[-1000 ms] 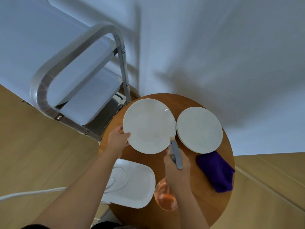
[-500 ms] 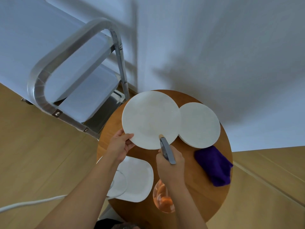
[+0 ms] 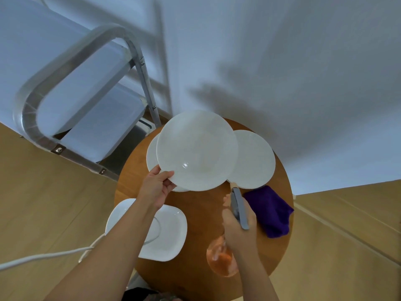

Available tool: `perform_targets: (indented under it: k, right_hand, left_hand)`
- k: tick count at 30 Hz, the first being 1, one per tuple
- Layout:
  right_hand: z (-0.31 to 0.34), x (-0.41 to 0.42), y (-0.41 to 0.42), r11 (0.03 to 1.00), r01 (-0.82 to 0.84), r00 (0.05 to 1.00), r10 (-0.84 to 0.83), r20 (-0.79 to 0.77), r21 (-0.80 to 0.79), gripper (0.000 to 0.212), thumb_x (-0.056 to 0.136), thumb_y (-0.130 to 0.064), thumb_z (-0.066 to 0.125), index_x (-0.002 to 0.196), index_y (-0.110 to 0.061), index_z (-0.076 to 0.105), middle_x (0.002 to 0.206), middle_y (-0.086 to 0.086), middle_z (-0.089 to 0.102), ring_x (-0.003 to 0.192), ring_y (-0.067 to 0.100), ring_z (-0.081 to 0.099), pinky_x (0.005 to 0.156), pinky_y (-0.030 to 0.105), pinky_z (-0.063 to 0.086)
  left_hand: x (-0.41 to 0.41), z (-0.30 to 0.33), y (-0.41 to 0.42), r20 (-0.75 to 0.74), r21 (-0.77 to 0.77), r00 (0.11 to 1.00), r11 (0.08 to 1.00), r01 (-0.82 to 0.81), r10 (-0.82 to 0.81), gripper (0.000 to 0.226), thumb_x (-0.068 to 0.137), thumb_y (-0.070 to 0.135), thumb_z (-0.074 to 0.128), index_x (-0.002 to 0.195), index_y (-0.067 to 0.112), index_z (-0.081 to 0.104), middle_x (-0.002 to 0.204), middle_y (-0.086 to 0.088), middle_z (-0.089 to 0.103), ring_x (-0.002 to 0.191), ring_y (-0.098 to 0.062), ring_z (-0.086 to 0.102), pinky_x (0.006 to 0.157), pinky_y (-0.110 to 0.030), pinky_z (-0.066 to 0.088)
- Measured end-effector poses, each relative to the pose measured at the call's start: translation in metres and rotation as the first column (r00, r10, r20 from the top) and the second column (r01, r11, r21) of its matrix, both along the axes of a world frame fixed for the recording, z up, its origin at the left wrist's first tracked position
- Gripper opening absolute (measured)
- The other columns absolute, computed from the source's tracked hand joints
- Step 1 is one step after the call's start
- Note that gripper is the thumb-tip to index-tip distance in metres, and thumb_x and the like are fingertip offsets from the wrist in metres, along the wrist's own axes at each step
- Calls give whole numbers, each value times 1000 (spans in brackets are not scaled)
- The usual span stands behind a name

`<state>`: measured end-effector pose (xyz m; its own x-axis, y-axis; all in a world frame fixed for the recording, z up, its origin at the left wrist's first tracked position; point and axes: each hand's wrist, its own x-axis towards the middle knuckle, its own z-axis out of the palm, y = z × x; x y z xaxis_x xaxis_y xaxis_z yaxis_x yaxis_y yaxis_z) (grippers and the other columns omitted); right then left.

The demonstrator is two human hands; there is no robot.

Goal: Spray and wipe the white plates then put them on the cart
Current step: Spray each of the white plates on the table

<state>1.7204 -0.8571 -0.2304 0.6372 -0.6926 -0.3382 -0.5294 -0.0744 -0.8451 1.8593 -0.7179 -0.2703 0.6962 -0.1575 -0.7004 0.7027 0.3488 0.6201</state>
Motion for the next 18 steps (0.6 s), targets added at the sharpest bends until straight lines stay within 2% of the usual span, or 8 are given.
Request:
perform_targets:
  k: [3,6,8,10,14,18]
  right_hand:
    - [3,-4,-10,997,-54,996,58,62,-51,35,84,5,57,61,-18,44,54,-1,40,47,9,36,43,14,33]
    - [4,-10,-23,995,-28,997,36,75,-101,35,84,4,57,61,-20,45,54,-1,40,45,7,36,42,14,33]
    - [3,-15,-34,997,25,996,-19,83,-75,33,85,3,58,65,-20,46,56,1,42,47,8,40,43,13,35]
    - [-1,-20,-43,998,50,997,-48,65,-27,32,85,4,58,68,-22,47,59,3,45,51,14,44,46,18,38]
    - [-4,-28,-59,999,32,998,-31,54,-31,35,82,6,60,73,-26,49,62,-6,46,54,11,46,46,11,40]
    - [-8,-33,-79,998,61,996,-61,68,6,39,82,6,62,74,-30,49,65,-6,49,57,14,49,49,7,43]
  left_hand:
    - [-7,-1,-13,6,-20,1000,1000,9,-8,38,91,-4,53,119,21,59,118,-5,64,108,-28,61,74,-34,60]
    - [-13,-1,-29,12,-8,1000,1000,25,-25,38,92,-3,52,124,16,58,113,-3,67,104,-26,64,70,-32,60]
    - [-16,-1,-43,7,6,999,999,39,-39,39,92,-3,52,128,12,56,114,-5,67,103,-26,64,68,-31,60]
    - [-20,-1,-59,-17,20,998,998,57,-57,40,92,-3,51,131,8,53,117,-8,65,102,-27,64,68,-31,60]
    - [-29,-4,-96,-100,39,993,997,65,-61,42,92,-4,52,132,5,50,111,-10,66,96,-26,66,65,-32,59]
    - [-39,-12,-132,-158,86,987,995,42,-28,44,91,-5,53,133,5,46,114,-9,61,98,-27,63,62,-32,58]
